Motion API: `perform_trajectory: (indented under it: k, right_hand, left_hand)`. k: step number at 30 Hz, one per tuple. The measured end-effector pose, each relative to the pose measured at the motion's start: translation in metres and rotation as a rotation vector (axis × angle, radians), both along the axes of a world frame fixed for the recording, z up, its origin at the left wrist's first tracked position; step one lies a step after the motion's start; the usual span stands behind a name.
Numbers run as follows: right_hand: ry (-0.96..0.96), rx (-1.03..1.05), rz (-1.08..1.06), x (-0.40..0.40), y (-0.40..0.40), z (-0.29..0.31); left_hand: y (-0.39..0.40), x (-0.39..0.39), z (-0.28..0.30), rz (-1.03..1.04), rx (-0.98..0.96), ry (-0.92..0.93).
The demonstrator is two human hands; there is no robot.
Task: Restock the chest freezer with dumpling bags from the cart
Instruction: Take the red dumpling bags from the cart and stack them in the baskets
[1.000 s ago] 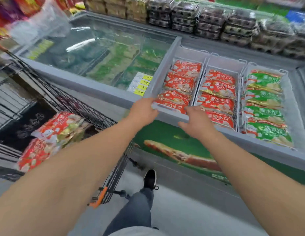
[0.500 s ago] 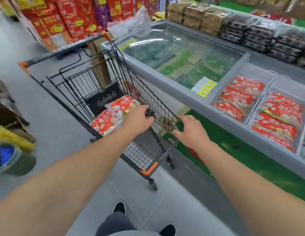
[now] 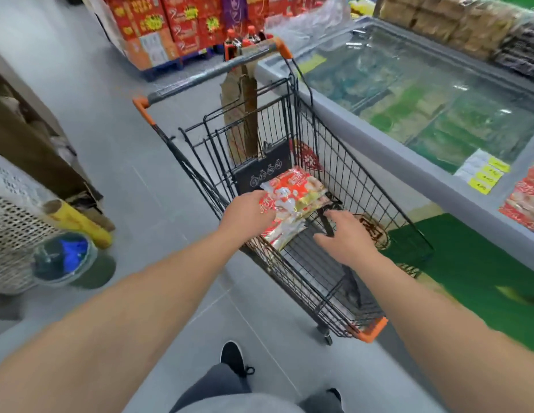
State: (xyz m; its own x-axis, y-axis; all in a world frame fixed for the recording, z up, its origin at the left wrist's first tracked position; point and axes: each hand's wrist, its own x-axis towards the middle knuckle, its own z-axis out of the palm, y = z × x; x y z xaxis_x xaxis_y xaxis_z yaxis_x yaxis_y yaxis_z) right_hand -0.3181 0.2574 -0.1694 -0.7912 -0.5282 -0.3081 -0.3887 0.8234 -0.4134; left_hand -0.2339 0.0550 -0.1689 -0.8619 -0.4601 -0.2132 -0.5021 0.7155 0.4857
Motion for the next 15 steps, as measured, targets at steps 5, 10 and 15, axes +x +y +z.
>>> perform_trajectory:
  k: [5,10,15]
  right_hand:
    - [-0.008,0.025,-0.009,-0.016,-0.047,-0.013]
    - [-0.064,0.049,-0.011,-0.050,-0.075,-0.049]
    - [-0.120,0.070,-0.013,-0.100,-0.101,-0.092]
  left_hand:
    - [-0.048,-0.018,-0.012,-0.005,0.042,-0.033]
    - [-0.075,-0.050,-0.034,-0.001,0.088,-0.080]
    - [-0.093,-0.097,-0.067,0.009,0.140,-0.155]
